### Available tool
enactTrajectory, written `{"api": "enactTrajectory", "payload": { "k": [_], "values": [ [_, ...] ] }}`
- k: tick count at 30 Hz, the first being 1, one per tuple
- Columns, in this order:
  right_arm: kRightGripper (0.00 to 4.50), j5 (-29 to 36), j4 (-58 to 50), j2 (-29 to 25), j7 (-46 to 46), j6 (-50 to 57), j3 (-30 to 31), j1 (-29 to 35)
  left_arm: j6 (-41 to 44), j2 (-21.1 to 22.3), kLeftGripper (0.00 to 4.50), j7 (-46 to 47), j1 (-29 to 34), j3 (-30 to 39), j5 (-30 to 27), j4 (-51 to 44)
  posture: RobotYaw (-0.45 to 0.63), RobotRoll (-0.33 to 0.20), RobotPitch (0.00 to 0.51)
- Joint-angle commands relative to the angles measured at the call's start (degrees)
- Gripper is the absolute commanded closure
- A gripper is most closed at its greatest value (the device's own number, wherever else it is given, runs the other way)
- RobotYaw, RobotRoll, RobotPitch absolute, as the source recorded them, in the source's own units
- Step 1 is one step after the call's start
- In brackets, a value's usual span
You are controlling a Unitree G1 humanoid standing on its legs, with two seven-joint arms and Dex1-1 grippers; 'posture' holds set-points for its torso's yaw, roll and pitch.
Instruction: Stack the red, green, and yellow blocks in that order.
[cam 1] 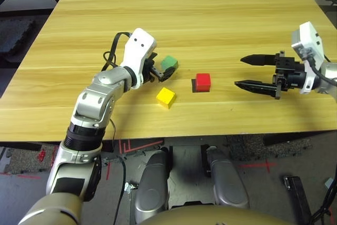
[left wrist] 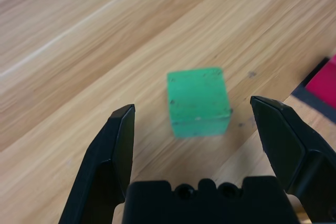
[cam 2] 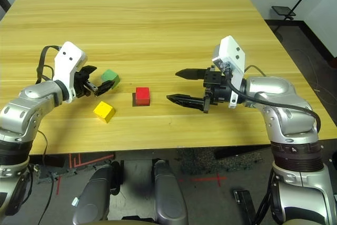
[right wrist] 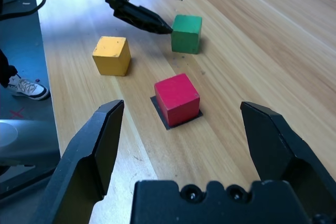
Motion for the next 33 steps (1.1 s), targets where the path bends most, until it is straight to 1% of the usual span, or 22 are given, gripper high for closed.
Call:
{"api": "enactTrajectory", "payload": {
  "k": [1, 6, 15, 25, 29, 33],
  "values": [
    [0.02, 0.32, 0.2, 0.21, -0.07, -1.13, 0.48, 0.61, 3.17, -0.72, 0.0, 0.88, 0.01, 0.03, -0.07, -0.18, 0.2, 0.088, 0.206],
    [0.02, 0.12, 0.2, 1.21, -1.01, -1.83, 0.74, 1.0, 6.15, -2.86, 0.0, 2.17, -1.17, 0.04, -0.47, -0.38, 0.19, 0.094, 0.216],
    [0.02, -0.11, -0.5, 2.3, -2.93, -3.14, 0.73, 2.53, 7.89, -5.63, 0.0, 4.1, -2.79, 0.21, 0.05, 1.42, 0.17, 0.11, 0.223],
    [0.02, 0.45, -0.89, 2.49, -3.56, -3.58, 0.44, 2.8, 4.08, -6.62, 0.0, 5.46, -5.18, -1.06, 3.14, 8.33, 0.16, 0.112, 0.221],
    [0.02, 0.46, -0.49, 2.54, -3.51, -3.87, 0.3, 2.9, 3.19, -8.79, 0.0, 6.87, -5.66, -0.81, 3.75, 9.96, 0.16, 0.11, 0.22],
    [0.02, 0.48, -0.6, 2.99, -3.84, -3.81, 0.66, 2.74, 2.59, -9.95, 0.0, 7.63, -5.5, -0.55, 4.25, 10.25, 0.17, 0.109, 0.219]
  ]
}}
